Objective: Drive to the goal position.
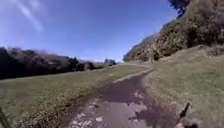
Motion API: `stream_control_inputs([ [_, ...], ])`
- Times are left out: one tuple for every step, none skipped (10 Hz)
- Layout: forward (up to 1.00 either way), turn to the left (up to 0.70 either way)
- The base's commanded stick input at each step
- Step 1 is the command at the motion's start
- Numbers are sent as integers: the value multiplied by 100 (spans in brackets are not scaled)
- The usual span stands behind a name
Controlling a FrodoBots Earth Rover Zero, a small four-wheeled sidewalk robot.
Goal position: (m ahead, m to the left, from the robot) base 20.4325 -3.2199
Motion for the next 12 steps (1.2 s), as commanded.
stream_control_inputs([
  [0, 0],
  [3, 0],
  [50, 0],
  [70, 0],
  [70, 0],
  [70, 0],
  [70, 0],
  [70, 0],
  [70, 0],
  [70, 0],
  [70, 0],
  [70, 0],
])
